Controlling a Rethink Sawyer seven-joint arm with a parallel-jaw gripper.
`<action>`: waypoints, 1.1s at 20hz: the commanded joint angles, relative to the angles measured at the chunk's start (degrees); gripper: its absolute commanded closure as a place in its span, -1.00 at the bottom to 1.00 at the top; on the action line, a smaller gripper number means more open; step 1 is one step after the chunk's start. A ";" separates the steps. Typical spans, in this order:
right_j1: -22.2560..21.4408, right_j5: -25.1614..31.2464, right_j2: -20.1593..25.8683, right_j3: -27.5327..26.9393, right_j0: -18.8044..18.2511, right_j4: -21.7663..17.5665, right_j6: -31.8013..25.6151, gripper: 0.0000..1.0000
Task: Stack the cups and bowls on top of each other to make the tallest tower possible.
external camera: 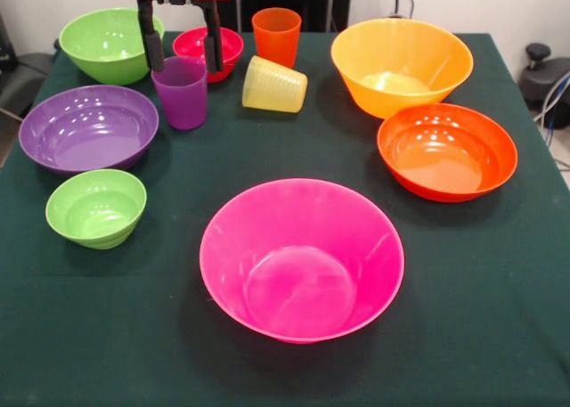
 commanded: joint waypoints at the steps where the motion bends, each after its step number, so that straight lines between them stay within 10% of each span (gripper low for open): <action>1: 1.84 -0.90 -3.00 4.64 1.97 -2.07 1.49 -1.00; 22: -0.94 -2.67 -5.39 8.18 6.06 0.01 5.21 -1.00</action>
